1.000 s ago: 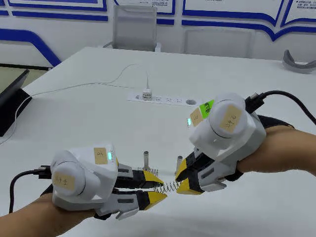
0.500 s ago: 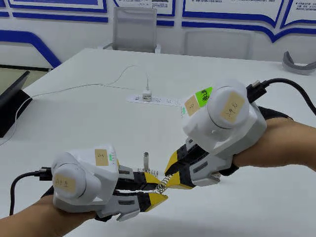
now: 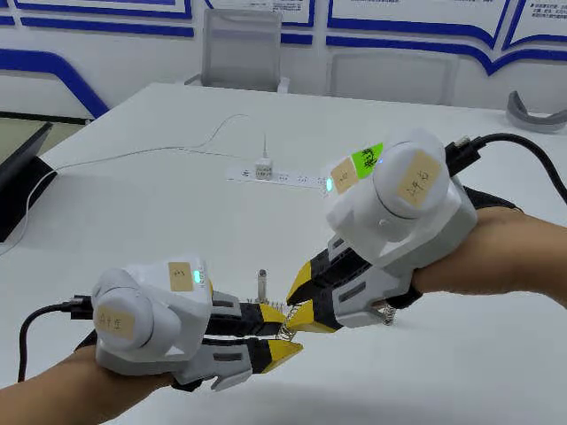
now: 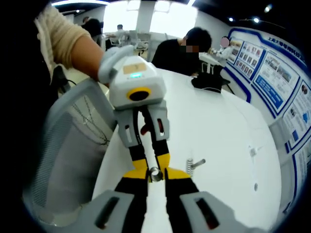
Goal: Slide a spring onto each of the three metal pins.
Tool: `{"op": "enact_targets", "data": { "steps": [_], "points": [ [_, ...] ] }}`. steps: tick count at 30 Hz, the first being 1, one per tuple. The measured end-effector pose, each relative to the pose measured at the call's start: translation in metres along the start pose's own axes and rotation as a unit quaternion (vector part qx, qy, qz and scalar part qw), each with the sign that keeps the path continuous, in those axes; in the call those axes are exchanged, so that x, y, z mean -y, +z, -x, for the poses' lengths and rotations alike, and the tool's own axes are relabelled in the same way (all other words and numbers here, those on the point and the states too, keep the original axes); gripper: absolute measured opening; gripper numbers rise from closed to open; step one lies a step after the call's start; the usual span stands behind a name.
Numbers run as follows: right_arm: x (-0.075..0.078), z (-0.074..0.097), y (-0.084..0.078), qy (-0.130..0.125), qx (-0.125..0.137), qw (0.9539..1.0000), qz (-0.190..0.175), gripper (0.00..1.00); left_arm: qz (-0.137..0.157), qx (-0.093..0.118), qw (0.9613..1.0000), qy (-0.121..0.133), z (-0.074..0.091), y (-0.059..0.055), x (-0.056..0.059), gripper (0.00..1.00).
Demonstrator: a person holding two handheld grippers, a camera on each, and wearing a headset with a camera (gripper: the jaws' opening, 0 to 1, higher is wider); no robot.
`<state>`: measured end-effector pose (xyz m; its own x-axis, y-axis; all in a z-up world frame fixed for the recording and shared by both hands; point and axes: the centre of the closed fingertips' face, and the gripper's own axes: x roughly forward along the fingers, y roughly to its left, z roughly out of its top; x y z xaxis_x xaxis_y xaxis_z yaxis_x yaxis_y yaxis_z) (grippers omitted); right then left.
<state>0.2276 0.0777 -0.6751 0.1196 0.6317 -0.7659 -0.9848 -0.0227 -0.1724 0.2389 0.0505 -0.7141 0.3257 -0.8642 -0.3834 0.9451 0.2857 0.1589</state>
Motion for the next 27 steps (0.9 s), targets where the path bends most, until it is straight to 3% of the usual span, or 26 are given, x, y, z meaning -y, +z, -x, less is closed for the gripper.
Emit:
{"op": "enact_targets", "data": {
  "steps": [6, 19, 27],
  "points": [
    [0.0021, -0.0021, -0.0041, -0.004, 0.005, 0.9999, -0.011, 0.15, 0.011, 0.009, 0.9999, 0.005, 0.0024, 0.0017, -0.0046, 0.11],
    [0.0084, -0.0029, 0.0030, -0.007, 0.034, 0.9984, -0.043, 0.12, 0.022, 0.020, 0.9995, 0.012, 0.0026, 0.0052, -0.0085, 0.11],
    [0.0087, -0.0049, 0.0023, -0.005, 0.031, 0.9984, -0.047, 0.12, 0.032, 0.016, 0.9992, 0.014, 0.0038, 0.0035, -0.0093, 0.12]
  ]
}}
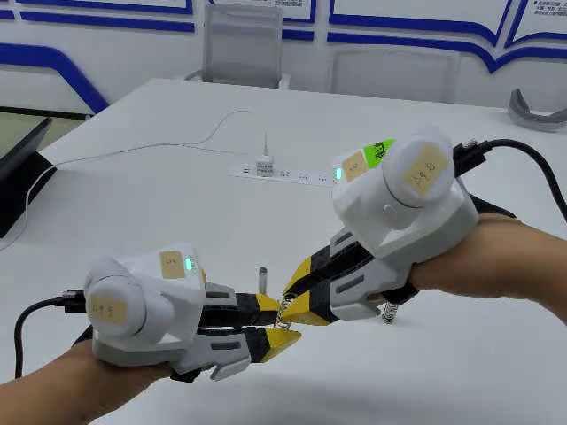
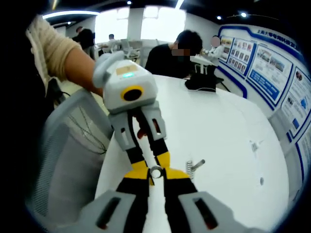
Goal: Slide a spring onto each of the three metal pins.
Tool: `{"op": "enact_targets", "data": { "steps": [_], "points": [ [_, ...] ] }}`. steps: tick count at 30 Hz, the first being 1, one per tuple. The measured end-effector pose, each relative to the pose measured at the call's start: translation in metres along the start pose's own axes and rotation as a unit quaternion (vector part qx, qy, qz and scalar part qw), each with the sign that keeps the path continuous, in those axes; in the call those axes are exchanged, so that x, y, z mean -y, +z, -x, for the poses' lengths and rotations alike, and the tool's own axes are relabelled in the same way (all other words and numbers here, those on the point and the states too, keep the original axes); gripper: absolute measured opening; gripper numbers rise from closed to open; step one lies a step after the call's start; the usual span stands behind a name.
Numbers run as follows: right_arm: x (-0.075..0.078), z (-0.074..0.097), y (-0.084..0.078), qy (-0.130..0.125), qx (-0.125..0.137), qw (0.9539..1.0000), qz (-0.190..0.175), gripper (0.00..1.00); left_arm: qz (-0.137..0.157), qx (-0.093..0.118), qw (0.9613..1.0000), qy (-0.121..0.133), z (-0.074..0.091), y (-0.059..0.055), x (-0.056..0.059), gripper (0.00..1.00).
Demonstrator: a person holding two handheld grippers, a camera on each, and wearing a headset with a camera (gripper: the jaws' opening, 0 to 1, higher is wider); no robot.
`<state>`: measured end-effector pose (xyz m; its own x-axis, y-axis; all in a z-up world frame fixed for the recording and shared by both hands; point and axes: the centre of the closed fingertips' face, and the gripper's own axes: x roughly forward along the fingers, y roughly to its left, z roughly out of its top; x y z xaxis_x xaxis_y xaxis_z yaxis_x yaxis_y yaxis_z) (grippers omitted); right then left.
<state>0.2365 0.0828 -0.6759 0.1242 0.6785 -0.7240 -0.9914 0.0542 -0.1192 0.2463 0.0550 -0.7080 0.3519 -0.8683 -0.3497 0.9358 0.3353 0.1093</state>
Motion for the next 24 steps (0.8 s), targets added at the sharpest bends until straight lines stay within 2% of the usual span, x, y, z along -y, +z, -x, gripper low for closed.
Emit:
{"op": "enact_targets", "data": {
  "steps": [8, 24],
  "points": [
    [0.005, 0.003, -0.003, -0.004, -0.006, 1.0000, -0.004, 0.12, 0.012, -0.004, 0.9999, 0.007, 0.005, -0.003, -0.005, 0.20],
    [0.024, 0.012, -0.015, -0.025, -0.017, 0.9992, -0.024, 0.12, 0.042, -0.002, 0.9983, 0.039, 0.021, -0.012, -0.020, 0.33]
  ]
}}
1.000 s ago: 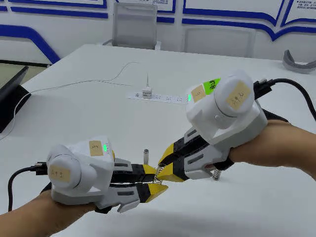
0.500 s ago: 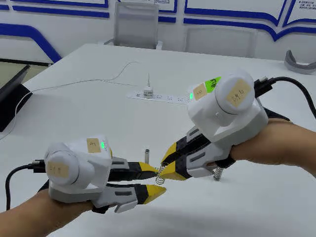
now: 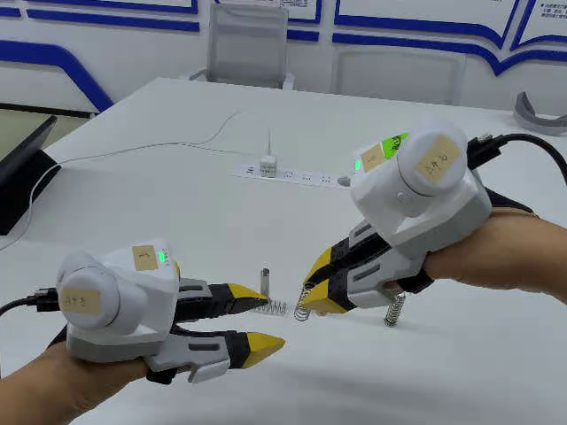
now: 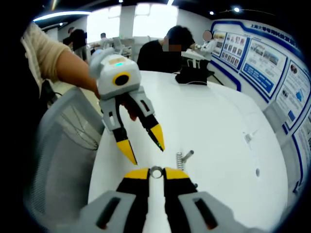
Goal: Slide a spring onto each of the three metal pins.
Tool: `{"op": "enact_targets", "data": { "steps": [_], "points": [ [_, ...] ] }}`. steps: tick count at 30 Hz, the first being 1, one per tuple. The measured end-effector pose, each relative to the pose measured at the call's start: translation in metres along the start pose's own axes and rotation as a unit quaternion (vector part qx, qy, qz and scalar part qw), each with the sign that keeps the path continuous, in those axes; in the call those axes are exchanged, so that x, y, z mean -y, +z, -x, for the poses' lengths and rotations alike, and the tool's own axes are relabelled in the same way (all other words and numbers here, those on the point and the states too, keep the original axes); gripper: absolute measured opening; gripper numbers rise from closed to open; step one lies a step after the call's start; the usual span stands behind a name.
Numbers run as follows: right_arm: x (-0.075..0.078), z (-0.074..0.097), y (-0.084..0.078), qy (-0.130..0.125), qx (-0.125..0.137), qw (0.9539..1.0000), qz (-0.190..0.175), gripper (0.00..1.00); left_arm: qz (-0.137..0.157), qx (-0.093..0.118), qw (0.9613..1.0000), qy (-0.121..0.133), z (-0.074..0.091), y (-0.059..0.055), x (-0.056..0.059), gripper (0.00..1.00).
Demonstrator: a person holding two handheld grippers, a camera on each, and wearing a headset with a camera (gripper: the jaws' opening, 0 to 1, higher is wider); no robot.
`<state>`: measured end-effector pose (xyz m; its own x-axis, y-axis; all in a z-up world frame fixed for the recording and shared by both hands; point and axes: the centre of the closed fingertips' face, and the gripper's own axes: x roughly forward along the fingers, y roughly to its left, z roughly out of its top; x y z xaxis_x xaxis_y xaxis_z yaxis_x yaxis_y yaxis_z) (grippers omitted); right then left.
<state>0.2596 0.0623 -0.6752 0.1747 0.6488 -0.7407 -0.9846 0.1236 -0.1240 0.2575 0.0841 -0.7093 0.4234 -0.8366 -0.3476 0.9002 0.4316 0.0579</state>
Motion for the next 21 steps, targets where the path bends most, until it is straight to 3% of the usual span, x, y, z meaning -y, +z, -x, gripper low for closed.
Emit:
{"op": "enact_targets", "data": {
  "steps": [12, 21],
  "points": [
    [0.032, 0.006, -0.009, -0.034, -0.004, 0.9990, -0.028, 0.12, 0.017, 0.004, 0.9995, 0.027, 0.012, -0.007, -0.011, 0.41],
    [0.057, 0.004, -0.021, -0.056, -0.012, 0.9967, -0.058, 0.12, 0.026, 0.005, 0.9991, 0.033, 0.015, -0.012, -0.011, 0.46]
  ]
}}
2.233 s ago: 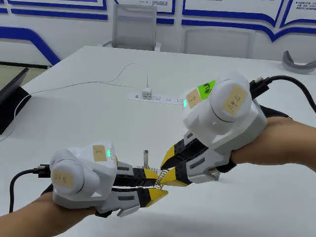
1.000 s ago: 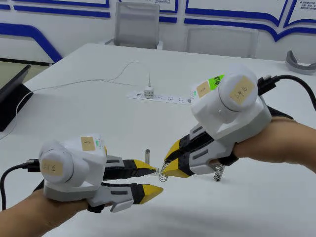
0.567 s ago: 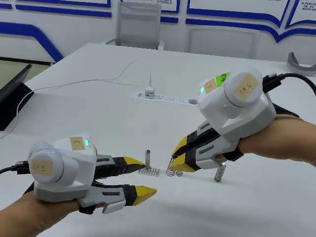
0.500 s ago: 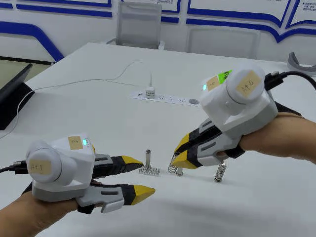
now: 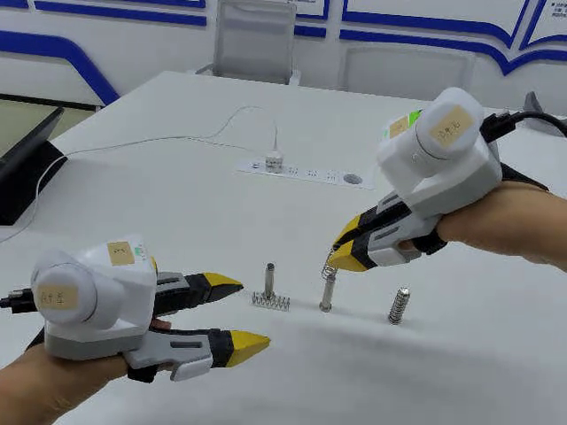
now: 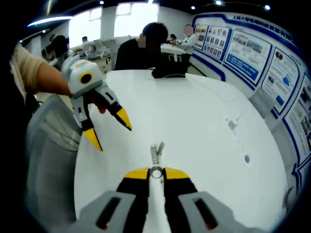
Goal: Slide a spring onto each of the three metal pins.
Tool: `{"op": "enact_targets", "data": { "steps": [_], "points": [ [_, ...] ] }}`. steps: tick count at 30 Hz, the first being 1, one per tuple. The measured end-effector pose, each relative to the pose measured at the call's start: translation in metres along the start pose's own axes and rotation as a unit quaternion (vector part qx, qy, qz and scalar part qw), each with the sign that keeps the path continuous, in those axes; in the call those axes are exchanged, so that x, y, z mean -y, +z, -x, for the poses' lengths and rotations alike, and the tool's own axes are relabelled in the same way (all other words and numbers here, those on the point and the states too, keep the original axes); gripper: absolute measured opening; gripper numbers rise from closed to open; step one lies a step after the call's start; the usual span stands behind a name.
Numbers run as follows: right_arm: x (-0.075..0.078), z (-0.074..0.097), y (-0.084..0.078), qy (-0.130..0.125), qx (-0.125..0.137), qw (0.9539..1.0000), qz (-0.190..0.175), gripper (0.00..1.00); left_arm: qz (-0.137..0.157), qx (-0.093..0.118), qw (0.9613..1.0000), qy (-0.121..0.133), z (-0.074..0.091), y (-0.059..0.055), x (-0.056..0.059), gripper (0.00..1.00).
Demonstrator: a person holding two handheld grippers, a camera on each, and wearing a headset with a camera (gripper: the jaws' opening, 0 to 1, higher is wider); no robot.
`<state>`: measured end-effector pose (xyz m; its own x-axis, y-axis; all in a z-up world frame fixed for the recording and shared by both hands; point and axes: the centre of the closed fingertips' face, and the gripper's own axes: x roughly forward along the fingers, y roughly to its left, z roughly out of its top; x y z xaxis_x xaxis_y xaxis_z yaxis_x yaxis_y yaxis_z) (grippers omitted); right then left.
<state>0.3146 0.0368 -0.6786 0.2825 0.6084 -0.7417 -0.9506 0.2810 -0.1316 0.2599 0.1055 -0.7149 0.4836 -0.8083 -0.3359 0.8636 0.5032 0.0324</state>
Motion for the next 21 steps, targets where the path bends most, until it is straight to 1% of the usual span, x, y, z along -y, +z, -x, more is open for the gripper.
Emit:
{"op": "enact_targets", "data": {
  "steps": [3, 7, 10, 14, 19, 21],
  "points": [
    [0.007, -0.004, -0.005, -0.008, -0.010, 0.9999, -0.006, 0.12, 0.000, -0.001, 1.0000, -0.001, 0.000, -0.001, 0.002, 0.46],
    [0.010, -0.007, -0.009, -0.009, -0.017, 0.9997, -0.012, 0.12, 0.002, -0.001, 1.0000, -0.002, 0.000, -0.001, 0.002, 0.47],
    [0.012, -0.011, -0.011, -0.008, -0.020, 0.9996, -0.018, 0.12, 0.004, -0.001, 1.0000, -0.001, 0.000, -0.002, 0.002, 0.48],
    [0.015, -0.017, -0.017, -0.004, -0.029, 0.9992, -0.026, 0.12, 0.004, -0.003, 1.0000, -0.004, -0.001, -0.003, 0.005, 0.49],
    [0.018, -0.020, -0.017, -0.002, -0.030, 0.9990, -0.033, 0.12, 0.006, -0.003, 1.0000, -0.006, -0.002, -0.004, 0.006, 0.50],
    [0.018, -0.022, -0.019, -0.001, -0.035, 0.9988, -0.033, 0.12, 0.006, -0.004, 1.0000, -0.006, -0.002, -0.004, 0.006, 0.50]
  ]
}}
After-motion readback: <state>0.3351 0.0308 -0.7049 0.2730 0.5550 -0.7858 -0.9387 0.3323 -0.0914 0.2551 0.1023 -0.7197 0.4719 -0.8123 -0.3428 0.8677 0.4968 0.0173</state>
